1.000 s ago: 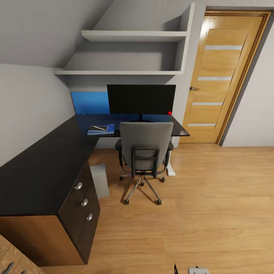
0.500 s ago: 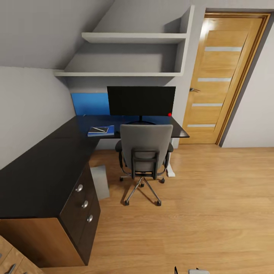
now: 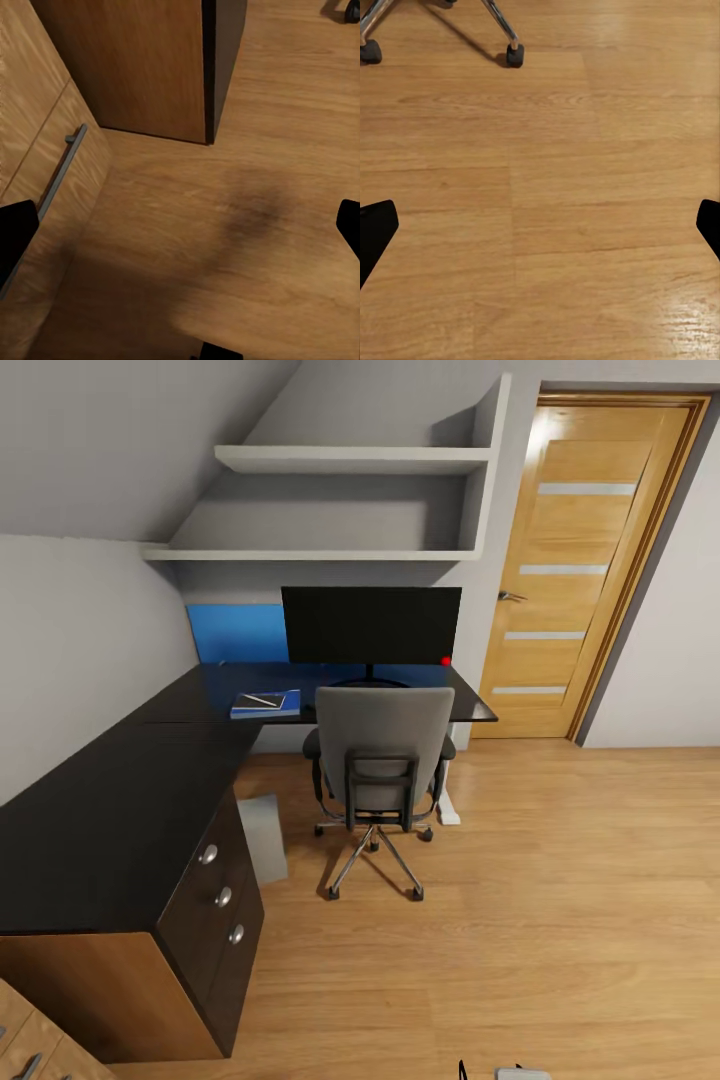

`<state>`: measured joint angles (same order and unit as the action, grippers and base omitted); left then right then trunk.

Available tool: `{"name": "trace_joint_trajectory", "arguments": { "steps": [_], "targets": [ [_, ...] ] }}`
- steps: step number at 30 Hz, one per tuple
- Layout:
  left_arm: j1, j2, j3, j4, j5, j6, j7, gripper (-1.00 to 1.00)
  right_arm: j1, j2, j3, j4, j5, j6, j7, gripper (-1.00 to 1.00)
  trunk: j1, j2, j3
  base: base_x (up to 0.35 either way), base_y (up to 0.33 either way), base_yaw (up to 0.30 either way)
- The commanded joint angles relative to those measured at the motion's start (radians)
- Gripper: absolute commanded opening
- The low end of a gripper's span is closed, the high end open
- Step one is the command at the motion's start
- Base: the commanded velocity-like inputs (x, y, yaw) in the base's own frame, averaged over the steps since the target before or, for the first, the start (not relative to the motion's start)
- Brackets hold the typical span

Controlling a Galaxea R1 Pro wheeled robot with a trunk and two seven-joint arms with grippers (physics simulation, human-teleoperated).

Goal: In the bedroom, organize the workspace by keeping the computer under the desk, ensuring the monitor is on the desk, placing the keyboard on the desk next to the monitor, placing the mouse on the desk next to the keyboard, moving the folder from the swivel chair onto the desk next to the mouse, stacking the notebook on top of the folder with the pen on top of the notebook, and positioning the swivel chair next to the desk.

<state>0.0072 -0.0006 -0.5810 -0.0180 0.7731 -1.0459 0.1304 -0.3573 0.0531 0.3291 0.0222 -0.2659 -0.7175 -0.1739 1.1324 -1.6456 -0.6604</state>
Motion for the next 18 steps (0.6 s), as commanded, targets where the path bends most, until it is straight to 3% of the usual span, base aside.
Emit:
{"name": "trace_joint_trajectory", "arguments": {
  "steps": [1,4,12,18],
  "targets": [
    [0.0,0.0,-0.009,-0.002,0.0,-0.001,0.011,1.0,-0.001,0.001,0.009,0.002,-0.006,-0.003,-0.004,1.0,0.0,0.0,-0.001,0.0,0.0,0.0],
    [0.0,-0.001,-0.012,-0.002,-0.001,-0.001,0.01,1.0,-0.002,0.001,0.009,0.002,-0.006,-0.003,-0.004,1.0,0.0,0.0,-0.001,0.0,0.0,0.0],
    [0.0,-0.003,-0.014,-0.002,-0.003,0.13,0.009,1.0,-0.001,0.001,0.009,0.002,-0.006,-0.003,-0.004,1.0,0.0,0.0,-0.001,0.0,0.0,0.0],
    [0.0,-0.003,-0.015,-0.002,-0.004,0.411,0.009,1.0,-0.002,0.001,0.009,0.002,-0.006,-0.003,-0.004,1.0,0.0,0.0,-0.001,0.0,0.0,0.0]
  ]
}}
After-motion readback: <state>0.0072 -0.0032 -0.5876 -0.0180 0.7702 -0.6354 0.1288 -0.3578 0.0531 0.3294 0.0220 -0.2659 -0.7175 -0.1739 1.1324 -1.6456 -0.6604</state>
